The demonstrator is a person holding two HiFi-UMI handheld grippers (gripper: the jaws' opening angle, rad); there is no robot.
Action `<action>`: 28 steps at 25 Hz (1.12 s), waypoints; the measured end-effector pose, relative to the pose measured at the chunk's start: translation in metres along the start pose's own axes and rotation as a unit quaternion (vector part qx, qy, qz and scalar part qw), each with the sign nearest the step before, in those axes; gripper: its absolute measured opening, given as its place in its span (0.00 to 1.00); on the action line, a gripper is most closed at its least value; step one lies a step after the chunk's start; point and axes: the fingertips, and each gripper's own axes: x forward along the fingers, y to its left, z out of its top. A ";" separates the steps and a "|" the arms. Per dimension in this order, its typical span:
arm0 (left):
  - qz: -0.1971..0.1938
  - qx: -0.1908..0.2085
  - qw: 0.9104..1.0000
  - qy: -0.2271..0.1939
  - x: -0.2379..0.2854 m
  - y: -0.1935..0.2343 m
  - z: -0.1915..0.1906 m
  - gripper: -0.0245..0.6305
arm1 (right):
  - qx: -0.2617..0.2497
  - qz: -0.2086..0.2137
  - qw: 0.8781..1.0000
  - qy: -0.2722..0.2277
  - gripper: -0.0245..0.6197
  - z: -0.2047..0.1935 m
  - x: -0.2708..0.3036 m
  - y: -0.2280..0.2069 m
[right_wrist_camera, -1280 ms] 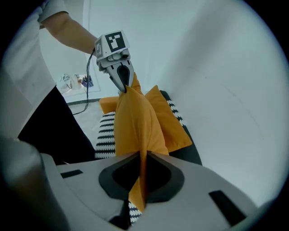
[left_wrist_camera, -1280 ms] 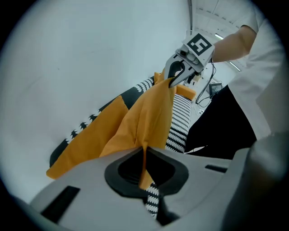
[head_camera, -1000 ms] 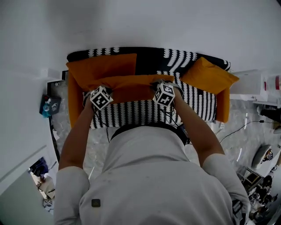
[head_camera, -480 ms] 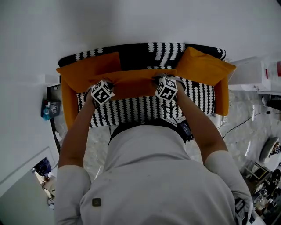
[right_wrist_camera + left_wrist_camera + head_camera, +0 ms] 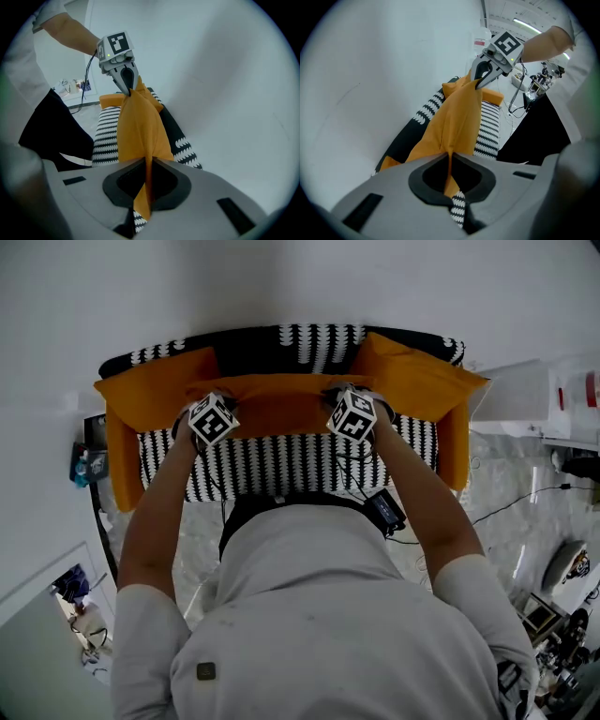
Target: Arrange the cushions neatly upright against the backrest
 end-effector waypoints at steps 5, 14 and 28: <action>0.003 -0.005 1.000 0.000 0.018 0.001 0.027 0.06 | -0.007 0.005 1.000 0.005 0.10 -0.025 -0.003 -0.018; 0.000 -0.008 1.000 0.015 0.064 0.026 0.045 0.06 | -0.015 0.018 0.999 0.033 0.10 -0.053 0.029 -0.055; -0.038 -0.025 0.997 0.054 0.148 0.070 0.036 0.06 | 0.002 0.048 0.996 0.072 0.09 -0.083 0.113 -0.096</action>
